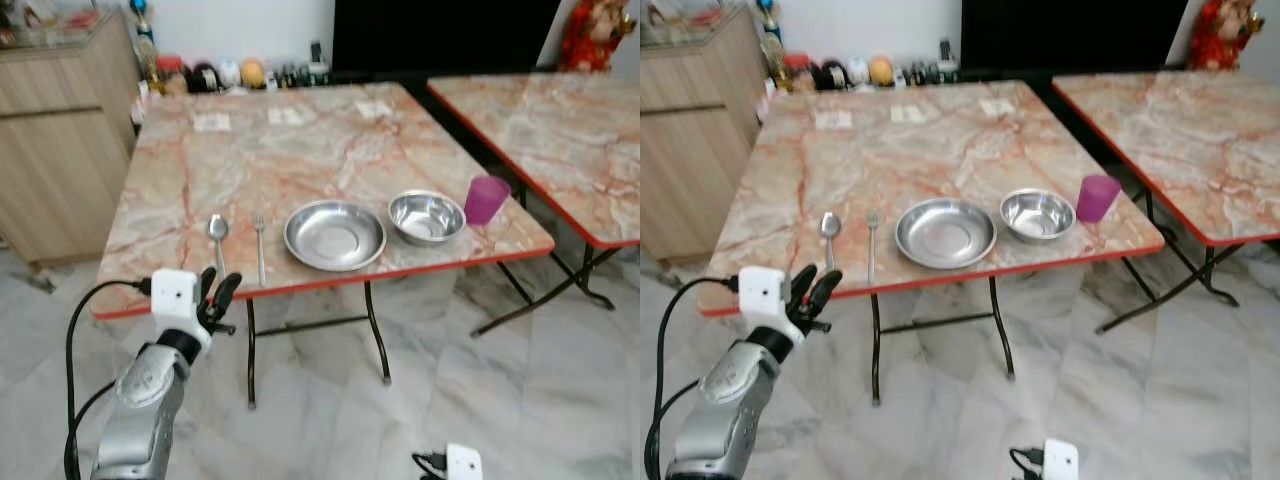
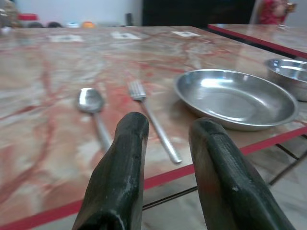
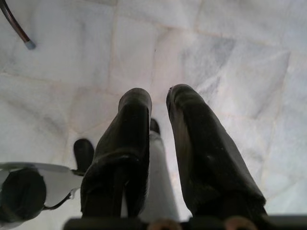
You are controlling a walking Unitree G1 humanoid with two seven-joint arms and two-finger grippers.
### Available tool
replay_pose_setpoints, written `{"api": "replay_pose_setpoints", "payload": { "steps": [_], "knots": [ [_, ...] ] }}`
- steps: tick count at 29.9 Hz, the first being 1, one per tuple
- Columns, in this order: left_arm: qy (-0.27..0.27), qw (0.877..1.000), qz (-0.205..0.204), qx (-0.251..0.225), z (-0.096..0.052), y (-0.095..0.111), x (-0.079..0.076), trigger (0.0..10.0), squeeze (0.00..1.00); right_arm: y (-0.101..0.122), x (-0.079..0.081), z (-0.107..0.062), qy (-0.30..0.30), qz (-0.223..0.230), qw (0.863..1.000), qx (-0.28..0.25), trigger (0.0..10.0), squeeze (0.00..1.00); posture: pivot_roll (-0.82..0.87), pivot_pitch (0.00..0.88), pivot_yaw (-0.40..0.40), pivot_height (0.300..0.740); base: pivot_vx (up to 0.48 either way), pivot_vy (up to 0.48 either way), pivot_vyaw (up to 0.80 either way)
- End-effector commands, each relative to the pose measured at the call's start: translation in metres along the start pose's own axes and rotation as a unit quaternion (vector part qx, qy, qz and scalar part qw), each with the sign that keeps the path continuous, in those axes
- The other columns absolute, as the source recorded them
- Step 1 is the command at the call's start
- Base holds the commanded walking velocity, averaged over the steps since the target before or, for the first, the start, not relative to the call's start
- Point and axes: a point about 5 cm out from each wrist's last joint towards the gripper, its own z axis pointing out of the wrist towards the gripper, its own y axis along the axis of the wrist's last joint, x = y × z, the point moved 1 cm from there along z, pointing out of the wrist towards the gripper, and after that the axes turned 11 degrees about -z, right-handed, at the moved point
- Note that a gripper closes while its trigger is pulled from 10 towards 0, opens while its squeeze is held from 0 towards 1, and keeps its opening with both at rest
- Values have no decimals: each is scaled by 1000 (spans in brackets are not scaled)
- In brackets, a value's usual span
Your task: Setting the table
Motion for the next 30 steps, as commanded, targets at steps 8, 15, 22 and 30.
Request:
{"api": "replay_pose_setpoints", "payload": {
  "steps": [8,15,22,30],
  "knots": [
    [8,1000,10,8,-3,2,8,10000,0,1,9,0,7,6,1000,-3,10000,0,158,12,-12,740,0,0,0],
    [11,1000,22,7,-1,4,11,10000,0,2,13,1,-5,11,1000,-4,10000,0,152,7,13,740,0,0,0],
    [16,1000,20,11,1,3,12,10000,0,1,15,0,-3,6,1000,1,10000,0,145,5,23,740,0,0,0],
    [19,1000,15,11,0,2,13,10000,0,0,14,0,-4,4,1000,2,10000,0,149,1,19,740,65,0,0]
  ]
}}
